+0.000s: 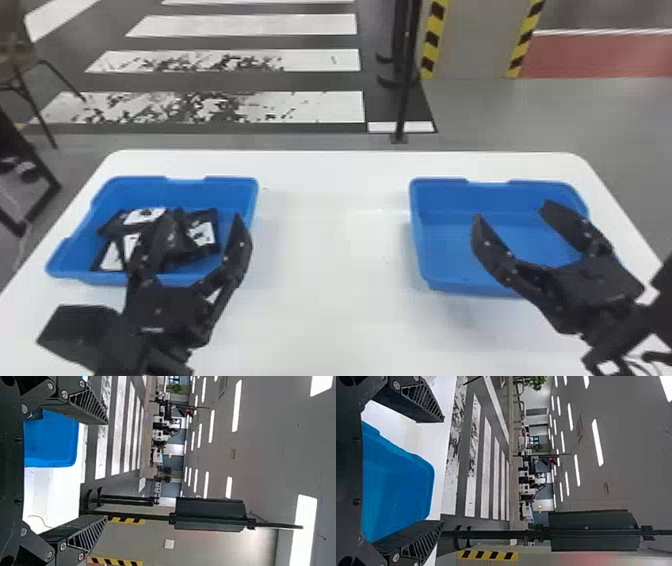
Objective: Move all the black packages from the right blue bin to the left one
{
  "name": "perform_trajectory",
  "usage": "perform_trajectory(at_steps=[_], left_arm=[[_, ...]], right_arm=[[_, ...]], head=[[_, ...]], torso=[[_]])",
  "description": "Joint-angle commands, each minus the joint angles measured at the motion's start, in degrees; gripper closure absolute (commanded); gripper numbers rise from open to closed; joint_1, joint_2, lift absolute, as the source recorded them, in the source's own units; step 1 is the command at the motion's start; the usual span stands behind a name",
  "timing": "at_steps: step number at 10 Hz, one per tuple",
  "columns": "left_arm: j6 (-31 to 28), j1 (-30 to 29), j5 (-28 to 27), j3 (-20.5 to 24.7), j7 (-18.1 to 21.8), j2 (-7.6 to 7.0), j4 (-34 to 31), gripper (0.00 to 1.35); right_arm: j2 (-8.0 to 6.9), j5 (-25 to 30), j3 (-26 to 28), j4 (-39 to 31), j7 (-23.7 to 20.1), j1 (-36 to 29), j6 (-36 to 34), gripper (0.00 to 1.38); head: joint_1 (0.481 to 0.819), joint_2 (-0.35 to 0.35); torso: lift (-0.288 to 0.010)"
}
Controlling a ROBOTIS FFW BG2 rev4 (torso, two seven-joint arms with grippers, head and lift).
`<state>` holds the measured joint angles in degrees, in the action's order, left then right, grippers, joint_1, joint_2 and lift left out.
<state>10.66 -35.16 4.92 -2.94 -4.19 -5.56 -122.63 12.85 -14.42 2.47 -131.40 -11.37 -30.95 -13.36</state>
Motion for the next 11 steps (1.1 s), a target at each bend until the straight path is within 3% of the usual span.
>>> perform_trajectory(at_steps=[1,3,11], left_arm=[[0.45,0.29,-1.38,0.31,-0.38,0.28,1.76,0.24],[3.69,0.43,-1.95,0.43,-1.17,0.55,2.89,0.24],[5.8,1.27,-1.49,-0.71,-1.61,0.28,3.73,0.24]], right_arm=[[-0.19,-0.09,0.39,-0.15,0.03,-1.11,0.0,0.13],[-0.28,-0.2,0.39,-0.29,0.03,-1.39,-0.42,0.13],[-0.37,-0.89,0.27,0.13,0.03,-0.83,-0.28,0.12]], head=[[0.695,0.035],[0.695,0.039],[0.695,0.037]], torso=[[-0.177],[-0.177],[-0.177]])
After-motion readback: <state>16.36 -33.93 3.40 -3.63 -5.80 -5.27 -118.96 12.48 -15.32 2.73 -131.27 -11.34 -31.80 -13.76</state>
